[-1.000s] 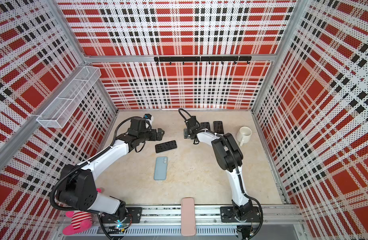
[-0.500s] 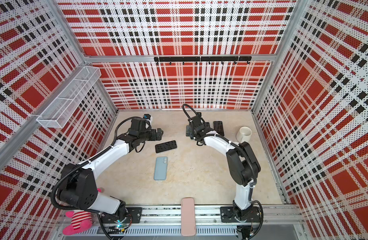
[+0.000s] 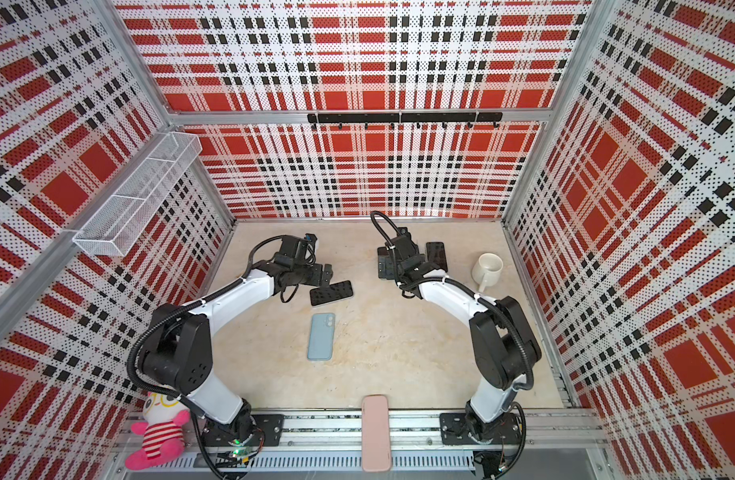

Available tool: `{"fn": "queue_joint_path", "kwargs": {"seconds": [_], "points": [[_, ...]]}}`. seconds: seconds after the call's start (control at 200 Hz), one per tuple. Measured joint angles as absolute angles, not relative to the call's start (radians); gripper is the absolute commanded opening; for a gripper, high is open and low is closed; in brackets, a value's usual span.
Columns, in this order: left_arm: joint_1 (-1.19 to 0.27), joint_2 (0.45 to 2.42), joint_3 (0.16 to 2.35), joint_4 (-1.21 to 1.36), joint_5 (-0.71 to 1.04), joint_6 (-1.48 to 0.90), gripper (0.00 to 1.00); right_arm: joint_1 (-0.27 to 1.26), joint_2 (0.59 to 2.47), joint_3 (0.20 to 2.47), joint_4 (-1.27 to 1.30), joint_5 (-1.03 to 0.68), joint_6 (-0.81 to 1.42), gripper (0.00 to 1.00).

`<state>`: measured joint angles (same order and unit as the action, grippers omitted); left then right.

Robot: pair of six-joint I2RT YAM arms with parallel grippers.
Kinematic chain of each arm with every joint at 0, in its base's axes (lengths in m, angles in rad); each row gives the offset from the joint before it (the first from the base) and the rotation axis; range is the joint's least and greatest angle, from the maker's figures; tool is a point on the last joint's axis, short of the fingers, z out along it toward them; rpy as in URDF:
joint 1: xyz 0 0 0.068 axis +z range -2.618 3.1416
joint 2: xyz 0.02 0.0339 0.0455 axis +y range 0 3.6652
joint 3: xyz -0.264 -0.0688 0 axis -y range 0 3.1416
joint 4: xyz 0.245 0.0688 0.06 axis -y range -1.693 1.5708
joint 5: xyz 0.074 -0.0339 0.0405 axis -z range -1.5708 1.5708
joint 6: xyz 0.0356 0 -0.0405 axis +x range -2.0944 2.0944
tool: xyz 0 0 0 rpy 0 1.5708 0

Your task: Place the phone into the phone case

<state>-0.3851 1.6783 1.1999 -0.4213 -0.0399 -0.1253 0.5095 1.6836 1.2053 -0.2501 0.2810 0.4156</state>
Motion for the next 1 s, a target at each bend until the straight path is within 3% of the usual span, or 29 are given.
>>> {"fn": "queue_joint_path", "kwargs": {"seconds": [0.286,0.561,0.736,0.997], "points": [[-0.513,1.644,1.124,-0.609,-0.113,-0.156,0.93,0.38,1.612,1.097,-0.208,0.176,0.447,0.99],[-0.512,1.462,0.942,-0.675,-0.022,-0.294,0.65,0.368,1.625,1.096,-0.181,0.108,0.452,0.99],[-0.5,1.387,0.812,-0.636,0.052,-0.444,0.56,0.368,1.656,1.101,-0.178,0.078,0.452,0.99],[-0.505,1.337,0.669,-0.606,0.083,-0.588,0.33,0.368,1.678,1.105,-0.166,0.058,0.456,0.99]]}}
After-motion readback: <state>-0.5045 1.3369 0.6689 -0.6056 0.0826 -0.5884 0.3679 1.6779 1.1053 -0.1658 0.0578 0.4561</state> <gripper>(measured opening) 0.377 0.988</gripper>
